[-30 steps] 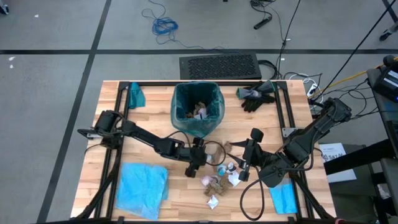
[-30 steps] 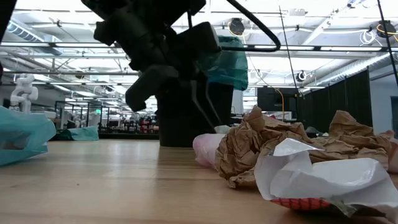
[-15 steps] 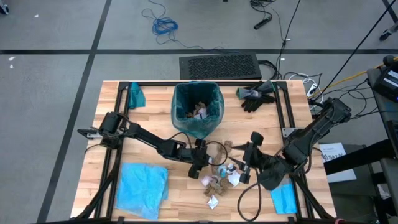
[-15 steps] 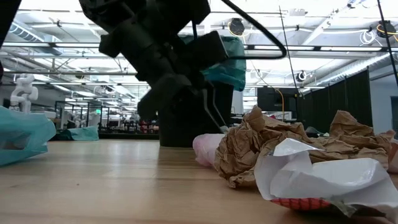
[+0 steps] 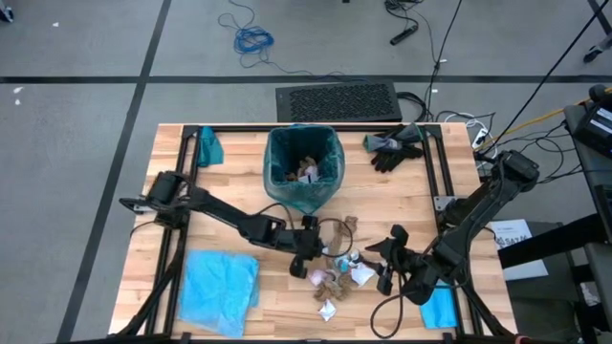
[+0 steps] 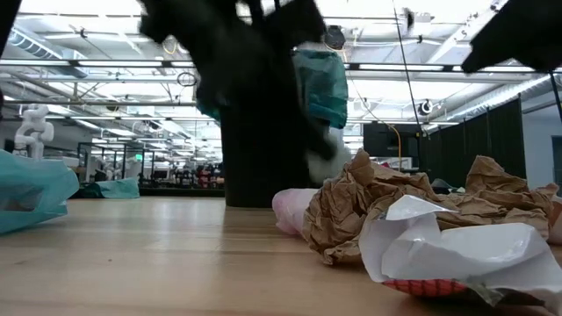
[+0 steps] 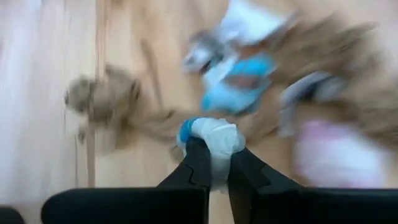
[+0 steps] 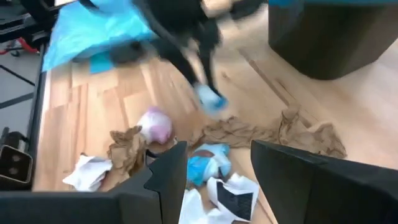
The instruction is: Place trash/remove bag and relplace
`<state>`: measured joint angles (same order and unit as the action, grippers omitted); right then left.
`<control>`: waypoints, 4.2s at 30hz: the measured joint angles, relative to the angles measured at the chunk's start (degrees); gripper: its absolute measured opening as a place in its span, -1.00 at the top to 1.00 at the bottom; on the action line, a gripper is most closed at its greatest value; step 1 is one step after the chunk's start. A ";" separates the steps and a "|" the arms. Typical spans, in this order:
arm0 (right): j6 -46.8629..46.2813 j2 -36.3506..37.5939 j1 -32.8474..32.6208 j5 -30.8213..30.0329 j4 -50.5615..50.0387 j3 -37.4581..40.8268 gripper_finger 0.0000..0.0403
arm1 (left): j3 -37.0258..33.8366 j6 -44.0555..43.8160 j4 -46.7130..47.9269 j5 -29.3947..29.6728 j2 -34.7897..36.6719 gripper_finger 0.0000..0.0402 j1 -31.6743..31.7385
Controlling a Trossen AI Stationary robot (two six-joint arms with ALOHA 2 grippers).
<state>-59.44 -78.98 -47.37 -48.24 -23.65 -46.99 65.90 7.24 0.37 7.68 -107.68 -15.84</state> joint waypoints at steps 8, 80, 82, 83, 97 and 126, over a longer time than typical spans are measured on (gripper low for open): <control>-3.00 0.02 0.17 0.28 5.26 5.51 0.16 | 8.15 11.39 11.52 10.38 10.83 0.87 -3.86; -0.41 -13.58 7.00 14.13 15.37 7.29 -0.07 | 16.15 17.25 39.74 2.97 21.69 0.44 25.58; 0.13 -14.49 7.62 15.41 16.47 7.27 -0.07 | 16.70 17.33 41.11 2.91 21.69 0.44 25.58; 0.13 -14.93 7.75 15.62 16.57 7.27 -0.07 | 16.92 17.55 41.58 2.93 21.69 0.44 25.58; -1.18 -17.95 8.74 14.90 18.60 7.18 0.41 | 17.26 20.22 43.17 6.61 21.69 0.44 25.58; 3.86 -10.16 8.66 7.60 18.67 7.29 1.00 | 28.44 2.14 46.89 -8.57 21.80 0.44 37.92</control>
<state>-55.58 -89.14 -38.72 -40.64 -4.97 -39.70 94.35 9.38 47.26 -0.89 -85.89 22.08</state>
